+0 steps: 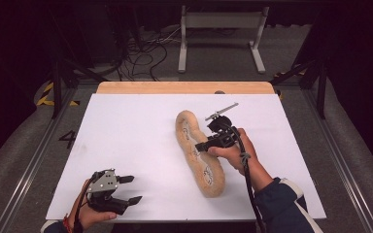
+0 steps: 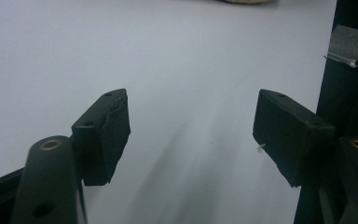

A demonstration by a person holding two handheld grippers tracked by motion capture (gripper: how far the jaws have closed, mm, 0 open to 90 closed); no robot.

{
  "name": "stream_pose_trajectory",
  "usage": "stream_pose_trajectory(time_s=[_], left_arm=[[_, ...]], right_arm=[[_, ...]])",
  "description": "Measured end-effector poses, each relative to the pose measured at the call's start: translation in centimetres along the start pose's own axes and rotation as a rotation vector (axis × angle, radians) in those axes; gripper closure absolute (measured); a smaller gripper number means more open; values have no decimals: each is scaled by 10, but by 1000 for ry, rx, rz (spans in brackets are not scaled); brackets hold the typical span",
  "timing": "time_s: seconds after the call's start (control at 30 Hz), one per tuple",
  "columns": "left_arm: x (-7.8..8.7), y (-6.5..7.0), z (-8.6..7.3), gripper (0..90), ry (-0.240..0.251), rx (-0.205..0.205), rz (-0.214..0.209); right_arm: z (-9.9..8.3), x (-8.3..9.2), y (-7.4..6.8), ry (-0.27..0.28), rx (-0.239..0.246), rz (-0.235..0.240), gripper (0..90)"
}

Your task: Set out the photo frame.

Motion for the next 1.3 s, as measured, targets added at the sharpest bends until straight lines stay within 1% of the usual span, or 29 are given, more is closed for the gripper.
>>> stream_pose_trajectory(time_s=[0.07,0.1,0.13,0.2,0.23,0.33,0.43,0.47,0.5,0.53,0.57,0.63,0.67,0.73,0.8,0.83,0.87,0.9,0.93,0.97,1.0,1.03,1.1,1.13,1.23,1.27,1.3], left_arm=[[-1,-2,0,259,-3,11,11],[-2,-3,1,259,3,17,7],[-3,-3,2,259,7,20,10],[-4,-3,2,254,4,16,8],[-5,-3,2,245,2,14,13],[-7,-4,1,234,-5,13,16],[-8,-5,1,221,-7,16,27],[-8,-5,1,217,-7,16,27],[-8,-6,1,212,-7,16,31],[-8,-7,1,212,-7,21,36],[-9,-7,1,208,-8,19,37],[-10,-9,1,206,-6,23,41],[-11,-10,2,203,-6,25,44],[-12,-12,3,202,1,30,49],[-15,-15,5,203,5,35,51],[-15,-15,5,204,5,35,51],[-16,-18,7,204,7,31,64],[-17,-22,10,221,23,45,74],[-19,-25,12,224,31,51,74],[-19,-25,12,222,31,51,74],[-22,-31,15,220,38,63,88],[-24,-34,16,218,36,63,96],[-29,-41,19,214,37,66,104],[-31,-43,21,215,40,72,105],[-35,-49,27,216,41,69,118],[-40,-56,34,216,45,63,131],[-43,-60,38,216,48,59,143]], right_arm=[[1,-1,0,-20,33,19,583],[2,-1,0,-29,55,34,586],[3,-2,0,-30,61,54,586],[5,-3,1,-36,89,71,584],[5,-3,2,-35,99,72,583],[5,-3,4,-18,100,79,578],[4,-3,4,11,114,65,565],[4,-3,4,11,114,65,565],[3,-2,4,38,112,43,534],[3,-2,4,38,112,43,534],[3,0,3,53,112,37,520],[1,3,3,87,124,12,457],[-1,5,3,110,130,-5,455],[-6,12,2,139,137,-14,423],[-11,19,2,169,144,-45,405],[-11,19,2,169,144,-45,405],[-14,22,2,184,153,-59,395],[-21,31,2,228,162,-94,385],[-24,34,1,243,166,-99,383],[-24,34,1,243,166,-99,383],[-32,45,-2,296,169,-114,380],[-35,48,-3,309,170,-116,379],[-43,57,-8,346,189,-133,371],[-48,60,-10,356,192,-138,367],[-61,68,-17,380,202,-149,356],[-67,69,-19,382,197,-148,356],[-71,69,-20,385,194,-155,356]])
Point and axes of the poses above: each handheld gripper's, and its own axes: x roughly backward along the jaws, z roughly out of its top, y roughly to its right, the point moved 9 cm from there along -x, roughly forward along the jaws, and after that the axes turned 6 degrees about y, right-handed, at the moved point
